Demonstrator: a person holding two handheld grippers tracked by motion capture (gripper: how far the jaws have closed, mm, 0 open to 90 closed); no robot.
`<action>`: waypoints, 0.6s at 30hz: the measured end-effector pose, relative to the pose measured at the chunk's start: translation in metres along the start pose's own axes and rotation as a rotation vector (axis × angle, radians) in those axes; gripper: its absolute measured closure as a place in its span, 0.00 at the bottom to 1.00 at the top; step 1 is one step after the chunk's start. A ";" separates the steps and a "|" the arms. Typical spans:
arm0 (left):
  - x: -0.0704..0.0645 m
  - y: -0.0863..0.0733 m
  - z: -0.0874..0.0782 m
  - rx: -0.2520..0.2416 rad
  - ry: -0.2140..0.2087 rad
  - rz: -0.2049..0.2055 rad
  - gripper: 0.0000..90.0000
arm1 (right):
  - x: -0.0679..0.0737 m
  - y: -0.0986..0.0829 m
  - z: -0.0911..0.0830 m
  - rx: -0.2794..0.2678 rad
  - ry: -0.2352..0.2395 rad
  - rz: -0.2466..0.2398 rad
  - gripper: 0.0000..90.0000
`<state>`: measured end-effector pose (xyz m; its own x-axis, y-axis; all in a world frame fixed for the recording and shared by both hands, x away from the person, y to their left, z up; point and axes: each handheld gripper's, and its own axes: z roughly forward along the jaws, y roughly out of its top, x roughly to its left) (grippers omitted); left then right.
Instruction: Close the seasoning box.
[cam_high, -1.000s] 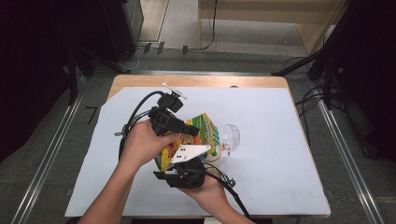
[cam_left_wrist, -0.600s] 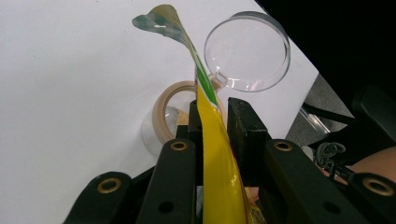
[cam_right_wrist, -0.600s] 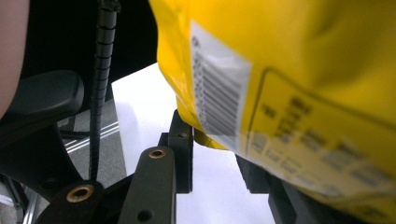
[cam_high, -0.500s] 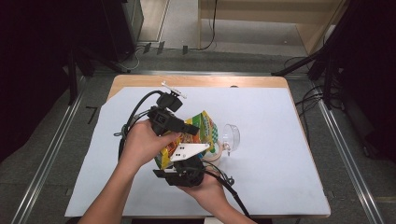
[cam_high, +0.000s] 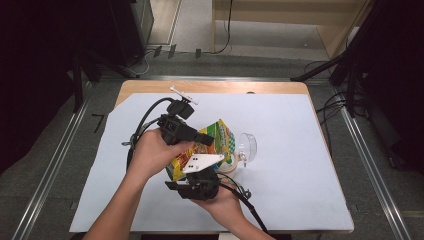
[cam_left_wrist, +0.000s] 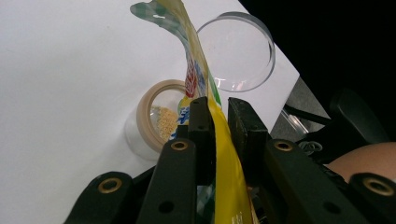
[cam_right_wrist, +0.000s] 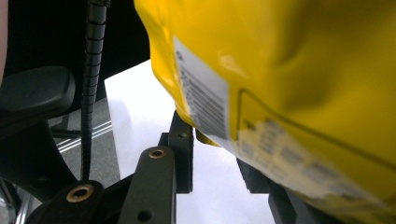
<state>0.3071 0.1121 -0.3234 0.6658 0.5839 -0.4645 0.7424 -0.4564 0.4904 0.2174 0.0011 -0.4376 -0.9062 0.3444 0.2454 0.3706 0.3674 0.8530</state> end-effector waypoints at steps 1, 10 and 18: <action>0.000 0.000 0.000 0.001 0.004 -0.001 0.89 | 0.000 0.000 0.000 0.000 0.003 0.004 0.79; 0.002 0.003 -0.005 -0.001 -0.011 -0.011 0.89 | 0.003 0.006 -0.003 -0.011 0.033 0.011 0.79; 0.016 0.012 -0.002 0.029 -0.014 -0.050 0.89 | -0.001 0.014 0.000 0.012 0.035 0.027 0.79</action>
<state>0.3264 0.1174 -0.3237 0.6288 0.5973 -0.4979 0.7763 -0.4464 0.4450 0.2238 0.0054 -0.4263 -0.9022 0.3243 0.2843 0.3974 0.3691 0.8402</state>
